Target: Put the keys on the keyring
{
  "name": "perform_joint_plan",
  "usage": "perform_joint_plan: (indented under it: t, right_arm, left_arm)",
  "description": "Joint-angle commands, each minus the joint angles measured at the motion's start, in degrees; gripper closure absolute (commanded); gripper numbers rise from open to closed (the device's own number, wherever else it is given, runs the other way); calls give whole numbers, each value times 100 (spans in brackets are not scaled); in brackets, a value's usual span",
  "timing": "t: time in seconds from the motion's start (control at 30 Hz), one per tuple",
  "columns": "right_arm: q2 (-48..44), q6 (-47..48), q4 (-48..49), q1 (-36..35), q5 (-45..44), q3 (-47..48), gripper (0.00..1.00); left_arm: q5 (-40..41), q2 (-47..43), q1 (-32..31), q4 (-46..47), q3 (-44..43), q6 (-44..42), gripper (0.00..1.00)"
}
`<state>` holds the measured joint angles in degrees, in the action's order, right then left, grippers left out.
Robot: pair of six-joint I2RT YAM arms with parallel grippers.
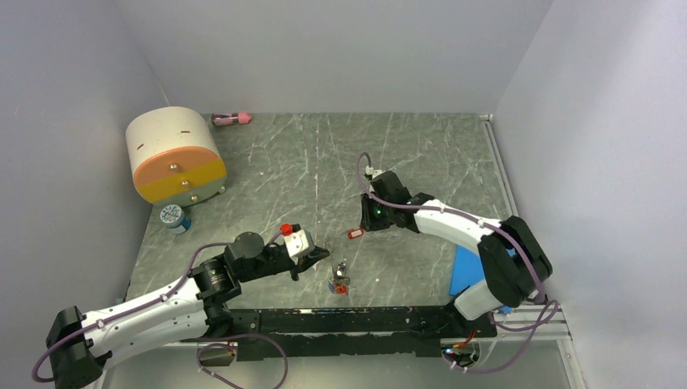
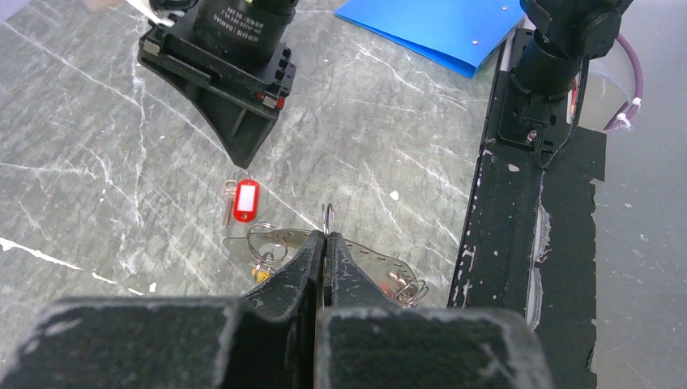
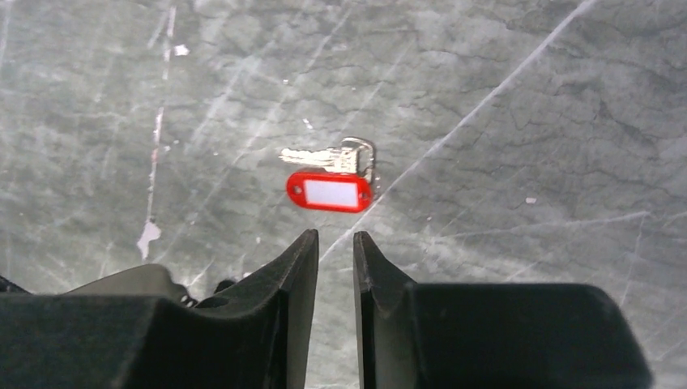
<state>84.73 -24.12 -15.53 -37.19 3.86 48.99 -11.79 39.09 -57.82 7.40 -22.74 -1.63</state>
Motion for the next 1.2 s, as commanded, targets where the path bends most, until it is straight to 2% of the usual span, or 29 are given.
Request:
perform_joint_plan:
  t: [0.0,0.13,0.33,0.47,0.63,0.83,1.17]
  right_arm:
    - [366,-69,334,369,600,-17,71]
    - [532,-283,853,678,1309,-256,67]
    - [777,-541,1460,989,1854,-546,75]
    - [966,-639,1730,1080,2097,-584,76]
    - [1144,-715,1844,1111,2143,-534,78]
    - [1199,-702,1742,1135,1970,-460,100]
    - [459,15,1196,1127,1840,-476,100]
  left_arm:
    - [-111,11,-19,-174,-60,128,97]
    - [-115,16,-19,-125,-49,128,97]
    - [-122,56,-19,-130,-43,128,97]
    - [-96,47,-19,-127,-29,128,98]
    - [-82,52,-19,-112,-23,119,97]
    - [-77,57,-21,-107,-18,112,98]
    - [-48,16,-19,-282,-70,33,97]
